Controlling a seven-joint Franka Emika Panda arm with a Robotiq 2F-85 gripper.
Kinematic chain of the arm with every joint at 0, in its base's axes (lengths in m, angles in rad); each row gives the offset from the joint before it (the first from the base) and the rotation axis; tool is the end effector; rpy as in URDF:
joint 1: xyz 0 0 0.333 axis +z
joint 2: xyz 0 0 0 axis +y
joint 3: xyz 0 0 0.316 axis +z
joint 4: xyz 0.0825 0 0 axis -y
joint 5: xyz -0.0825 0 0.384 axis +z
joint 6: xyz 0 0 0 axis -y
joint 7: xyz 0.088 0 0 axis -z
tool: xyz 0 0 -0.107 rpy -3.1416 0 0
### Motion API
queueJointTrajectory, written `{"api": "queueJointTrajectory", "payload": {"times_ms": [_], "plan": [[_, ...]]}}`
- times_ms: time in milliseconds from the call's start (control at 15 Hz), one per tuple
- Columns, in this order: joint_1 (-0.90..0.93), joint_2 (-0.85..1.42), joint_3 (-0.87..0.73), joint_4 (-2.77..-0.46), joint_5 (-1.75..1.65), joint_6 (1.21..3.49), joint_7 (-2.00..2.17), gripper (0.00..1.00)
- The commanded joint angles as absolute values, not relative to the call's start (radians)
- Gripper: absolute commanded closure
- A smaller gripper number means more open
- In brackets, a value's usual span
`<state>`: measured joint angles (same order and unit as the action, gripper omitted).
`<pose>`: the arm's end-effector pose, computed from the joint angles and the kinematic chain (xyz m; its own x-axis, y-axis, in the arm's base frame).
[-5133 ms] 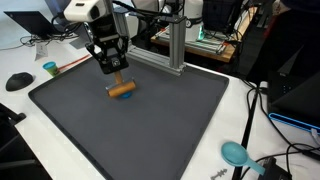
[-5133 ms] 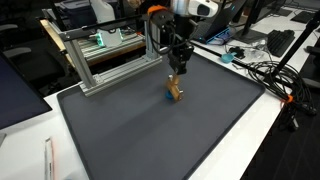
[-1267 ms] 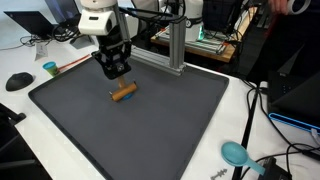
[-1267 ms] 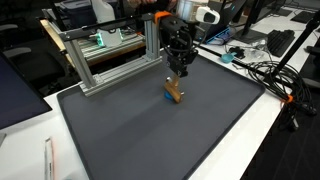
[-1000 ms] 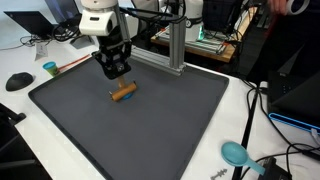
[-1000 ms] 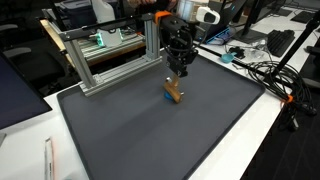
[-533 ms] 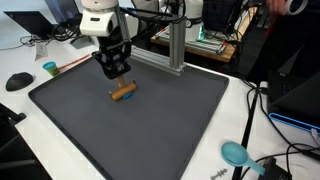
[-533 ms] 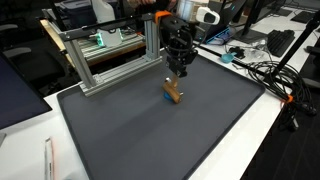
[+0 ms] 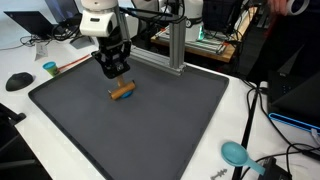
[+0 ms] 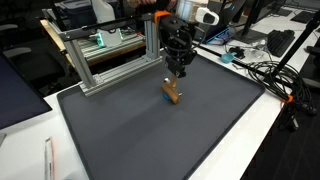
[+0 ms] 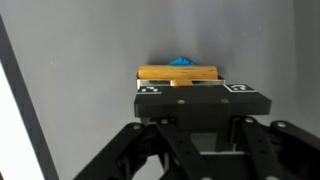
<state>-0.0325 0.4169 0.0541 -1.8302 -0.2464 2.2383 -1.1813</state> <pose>0.6422 0.0043 0.3056 0.2178 0.9621 -0.1638 0.9759 -0.2131 0.0461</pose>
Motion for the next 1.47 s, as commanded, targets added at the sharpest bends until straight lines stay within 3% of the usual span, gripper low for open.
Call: {"api": "queueJointTrajectory", "payload": {"times_ms": [0, 1400], "plan": [[-0.027, 0.492, 0.020, -1.858, -0.315, 2.237, -1.160, 0.78], [-0.037, 0.495, 0.108, -1.830, -0.188, 2.247, -1.313, 0.78]]}}
